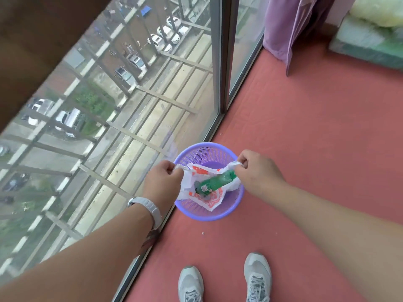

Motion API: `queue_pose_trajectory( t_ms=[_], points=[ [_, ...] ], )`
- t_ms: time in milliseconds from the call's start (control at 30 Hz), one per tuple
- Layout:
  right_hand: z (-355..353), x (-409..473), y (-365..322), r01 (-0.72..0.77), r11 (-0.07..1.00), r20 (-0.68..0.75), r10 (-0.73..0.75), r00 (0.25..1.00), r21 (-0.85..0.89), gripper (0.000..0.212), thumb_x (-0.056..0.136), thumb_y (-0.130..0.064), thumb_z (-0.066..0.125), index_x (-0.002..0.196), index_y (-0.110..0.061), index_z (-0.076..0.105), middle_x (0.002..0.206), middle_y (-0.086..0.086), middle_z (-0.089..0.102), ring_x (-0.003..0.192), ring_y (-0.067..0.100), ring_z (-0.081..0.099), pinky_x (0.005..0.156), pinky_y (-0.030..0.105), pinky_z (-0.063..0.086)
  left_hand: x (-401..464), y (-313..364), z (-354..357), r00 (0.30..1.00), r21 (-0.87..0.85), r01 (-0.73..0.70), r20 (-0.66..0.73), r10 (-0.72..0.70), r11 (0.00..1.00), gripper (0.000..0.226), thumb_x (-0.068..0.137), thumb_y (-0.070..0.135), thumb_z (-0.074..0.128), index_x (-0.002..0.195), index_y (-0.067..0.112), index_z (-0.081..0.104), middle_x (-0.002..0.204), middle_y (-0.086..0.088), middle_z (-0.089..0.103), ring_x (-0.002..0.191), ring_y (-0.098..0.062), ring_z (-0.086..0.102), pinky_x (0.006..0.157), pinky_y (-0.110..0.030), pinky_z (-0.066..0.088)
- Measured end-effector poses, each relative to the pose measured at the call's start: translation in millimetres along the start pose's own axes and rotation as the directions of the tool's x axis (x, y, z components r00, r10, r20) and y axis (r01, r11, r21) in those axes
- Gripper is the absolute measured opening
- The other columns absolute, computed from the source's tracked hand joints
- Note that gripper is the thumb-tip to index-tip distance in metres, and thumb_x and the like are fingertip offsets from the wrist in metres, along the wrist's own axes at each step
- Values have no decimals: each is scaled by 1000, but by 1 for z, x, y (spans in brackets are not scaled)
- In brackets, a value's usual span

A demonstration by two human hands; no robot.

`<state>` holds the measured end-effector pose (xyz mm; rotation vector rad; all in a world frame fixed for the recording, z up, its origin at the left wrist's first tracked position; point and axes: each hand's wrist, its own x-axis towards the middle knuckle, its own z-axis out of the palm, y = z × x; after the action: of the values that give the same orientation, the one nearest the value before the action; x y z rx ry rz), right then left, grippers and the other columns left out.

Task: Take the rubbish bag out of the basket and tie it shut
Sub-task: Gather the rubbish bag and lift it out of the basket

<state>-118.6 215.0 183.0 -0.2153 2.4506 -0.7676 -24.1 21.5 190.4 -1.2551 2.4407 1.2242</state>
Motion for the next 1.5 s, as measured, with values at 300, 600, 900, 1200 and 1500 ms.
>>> queue_pose_trajectory(
  t_ms=[300, 600, 900, 1200, 1500],
  points=[
    [-15, -23, -17, 17, 1000, 27, -17, 999, 22, 6, 85, -18, 53, 87, -15, 58, 83, 4, 65, 79, 30, 59, 64, 35, 43, -20, 14, -8, 993, -121, -22, 110, 35, 992, 14, 84, 16, 59, 74, 7, 62, 63, -6, 59, 55, -18, 56, 58, -35, 49],
    [43, -35, -7, -68, 985, 85, 55, 995, 156, 6, 88, -16, 54, 86, -18, 59, 75, -4, 57, 69, 20, 52, 53, 29, 33, -32, 2, 48, 934, -100, -91, 335, 120, 991, 7, 86, 9, 62, 85, 16, 64, 73, 5, 64, 59, -15, 63, 51, -15, 43],
    [71, -26, 23, -132, 980, 99, 118, 988, 148, 8, 77, -15, 60, 72, -22, 58, 70, -2, 60, 71, 22, 56, 64, 31, 43, -26, -21, 88, 920, 14, -161, 364, 145, 987, 18, 77, 7, 69, 92, 16, 64, 74, 5, 62, 54, -6, 52, 47, -9, 40],
    [77, -35, 59, -164, 927, 145, 121, 982, 336, 11, 86, -13, 61, 85, -24, 62, 63, -13, 57, 53, -4, 53, 56, 14, 41, -17, -36, 112, 894, 49, -189, 422, 151, 981, 12, 83, 14, 67, 75, 6, 66, 64, -5, 66, 63, -25, 64, 63, -31, 51],
    [86, -31, 104, -265, 937, 29, 266, 964, 226, 13, 84, -9, 53, 88, -15, 64, 87, 0, 66, 80, 23, 60, 67, 28, 42, 2, -26, 130, 897, 57, -222, 403, 180, 973, 10, 83, 20, 66, 75, 14, 67, 66, -1, 62, 74, -33, 71, 60, -34, 50]
  ],
)
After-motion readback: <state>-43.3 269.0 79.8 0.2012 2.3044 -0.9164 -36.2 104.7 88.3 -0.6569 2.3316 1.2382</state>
